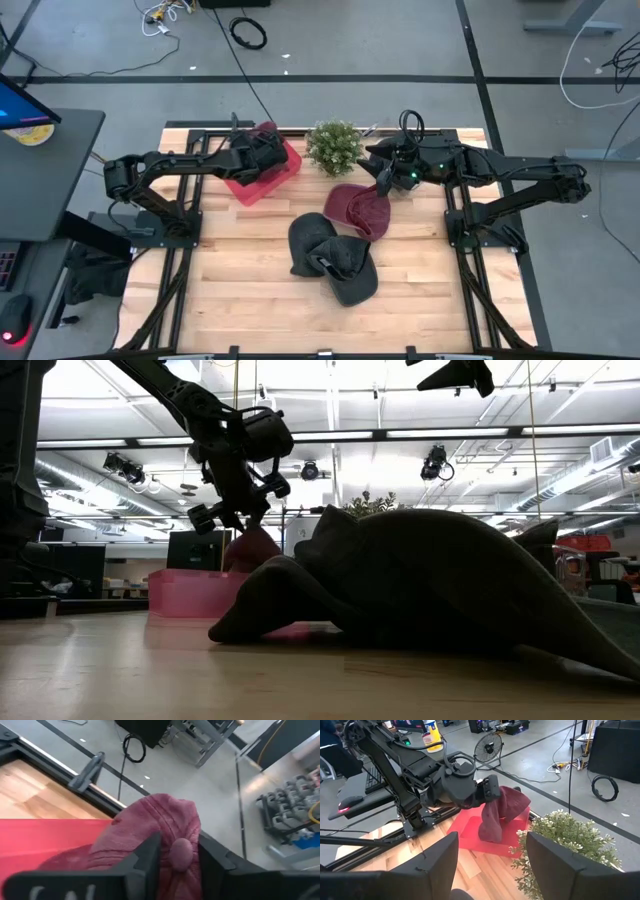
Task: Pick & Place hat
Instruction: Put the right red cap into the red bin, then put the red cap into the red bin
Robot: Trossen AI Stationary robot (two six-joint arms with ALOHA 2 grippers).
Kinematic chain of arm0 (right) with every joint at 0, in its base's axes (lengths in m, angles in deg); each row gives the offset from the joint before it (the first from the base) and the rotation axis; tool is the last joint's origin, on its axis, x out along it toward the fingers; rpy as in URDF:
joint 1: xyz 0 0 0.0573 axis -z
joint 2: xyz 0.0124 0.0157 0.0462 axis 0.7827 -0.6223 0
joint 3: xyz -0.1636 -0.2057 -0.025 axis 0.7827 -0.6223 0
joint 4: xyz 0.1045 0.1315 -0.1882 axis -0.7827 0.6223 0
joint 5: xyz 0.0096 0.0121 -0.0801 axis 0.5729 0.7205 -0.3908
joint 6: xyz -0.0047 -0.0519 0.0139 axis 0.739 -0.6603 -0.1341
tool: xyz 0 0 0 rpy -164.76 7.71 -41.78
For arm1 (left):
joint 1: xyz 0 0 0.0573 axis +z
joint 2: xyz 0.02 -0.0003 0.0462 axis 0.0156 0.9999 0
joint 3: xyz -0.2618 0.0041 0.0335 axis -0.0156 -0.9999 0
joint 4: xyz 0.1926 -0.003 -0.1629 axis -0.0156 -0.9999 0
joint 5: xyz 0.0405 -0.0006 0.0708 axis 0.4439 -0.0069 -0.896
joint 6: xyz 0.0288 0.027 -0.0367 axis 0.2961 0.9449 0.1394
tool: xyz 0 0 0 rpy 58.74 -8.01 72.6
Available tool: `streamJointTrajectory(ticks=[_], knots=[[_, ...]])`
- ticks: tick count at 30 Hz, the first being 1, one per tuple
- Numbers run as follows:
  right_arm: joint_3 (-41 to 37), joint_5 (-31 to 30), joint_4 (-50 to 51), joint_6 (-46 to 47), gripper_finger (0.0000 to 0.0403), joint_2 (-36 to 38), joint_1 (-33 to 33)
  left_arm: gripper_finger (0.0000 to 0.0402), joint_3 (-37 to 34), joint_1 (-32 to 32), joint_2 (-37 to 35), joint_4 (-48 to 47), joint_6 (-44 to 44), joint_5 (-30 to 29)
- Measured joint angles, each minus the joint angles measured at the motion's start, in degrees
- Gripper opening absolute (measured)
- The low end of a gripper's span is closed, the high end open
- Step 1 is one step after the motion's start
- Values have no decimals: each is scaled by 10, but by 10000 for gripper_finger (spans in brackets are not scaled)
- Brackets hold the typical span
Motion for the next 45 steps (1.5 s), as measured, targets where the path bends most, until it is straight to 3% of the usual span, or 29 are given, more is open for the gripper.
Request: streamJointTrajectory(ticks=[11, 16, 19, 25, 28, 31, 34, 36, 42, 45], knots=[[0, 2, 7, 13, 236, 0, 0, 246, 0, 6, 0, 90, 16, -9], [0, 2, 13, 13, 236, 0, 0, 269, 0, 6, -2, 133, 19, -25], [0, 2, 35, 15, 236, 1, 0, 269, 0, 6, -11, 176, 81, -11], [0, 21, 112, 65, 236, 14, 0, 254, 0, -1, -56, 256, 362, 116], [0, 55, 161, 80, 236, 17, 0, 245, 0, -14, -92, 297, 508, 234], [0, 101, 217, 97, 236, 16, 0, 238, 0, -30, -131, 305, 594, 369], [0, 122, 270, 103, 236, 6, -6, 237, 0, -53, -165, 304, 620, 473], [0, 122, 300, 103, 236, -5, -12, 236, 0, -74, -183, 304, 628, 500], [0, 175, 336, 131, 251, -66, -14, 236, 0, -149, -220, 292, 691, 490], [0, 214, 332, 148, 275, -108, -14, 236, 13, -164, -233, 216, 690, 486]])
